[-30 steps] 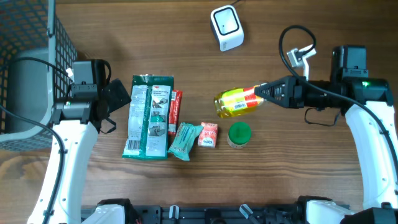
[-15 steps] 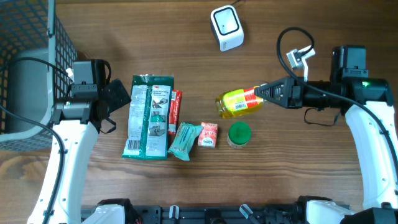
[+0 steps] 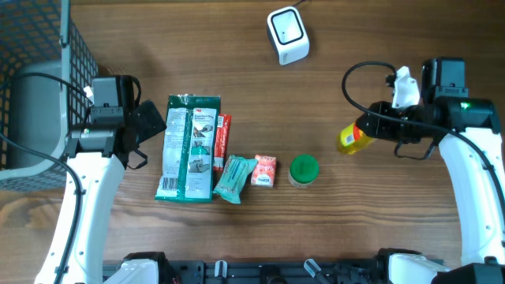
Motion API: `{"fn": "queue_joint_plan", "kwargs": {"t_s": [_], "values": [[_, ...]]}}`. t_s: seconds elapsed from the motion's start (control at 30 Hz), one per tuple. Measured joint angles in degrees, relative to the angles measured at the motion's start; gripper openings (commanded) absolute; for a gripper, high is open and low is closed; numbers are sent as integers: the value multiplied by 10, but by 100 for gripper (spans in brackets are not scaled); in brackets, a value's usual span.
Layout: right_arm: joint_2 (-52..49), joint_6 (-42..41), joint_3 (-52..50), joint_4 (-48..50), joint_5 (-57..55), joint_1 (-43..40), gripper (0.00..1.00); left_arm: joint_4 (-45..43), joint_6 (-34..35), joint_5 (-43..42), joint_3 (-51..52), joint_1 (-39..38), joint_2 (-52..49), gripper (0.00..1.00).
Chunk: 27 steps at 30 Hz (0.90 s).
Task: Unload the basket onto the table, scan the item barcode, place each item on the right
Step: 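Lift the yellow bottle and hold its barcode up to the white scanner, then carry the bottle to the right side and set it down upright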
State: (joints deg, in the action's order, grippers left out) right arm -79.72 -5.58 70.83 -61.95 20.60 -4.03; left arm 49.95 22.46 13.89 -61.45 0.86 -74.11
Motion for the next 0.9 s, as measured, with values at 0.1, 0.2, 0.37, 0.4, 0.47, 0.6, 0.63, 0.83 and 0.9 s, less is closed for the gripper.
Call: {"fn": "queue_joint_plan", "kwargs": {"t_s": [0.1,0.2,0.37,0.4,0.47,0.6,0.63,0.83,0.9], "values": [[-8,-8,94,-46,-45,13,4,0,0,0,0,0,0,100],[-32,-9,240,-123,-95,40,5,-1,0,0,0,0,0,100],[-141,-6,477,-227,-162,108,4,0,0,0,0,0,0,100],[-170,-3,498,-217,-170,121,4,-1,0,0,0,0,0,100],[-223,13,504,-180,-191,144,4,0,0,0,0,0,0,100],[-336,36,504,-87,-269,184,4,0,0,0,0,0,0,100],[-366,44,504,-45,-294,195,4,0,0,0,0,0,0,100],[-436,119,503,137,-438,260,4,0,0,0,0,0,0,100],[-450,165,503,210,-485,288,4,-1,0,0,0,0,0,100]]}}
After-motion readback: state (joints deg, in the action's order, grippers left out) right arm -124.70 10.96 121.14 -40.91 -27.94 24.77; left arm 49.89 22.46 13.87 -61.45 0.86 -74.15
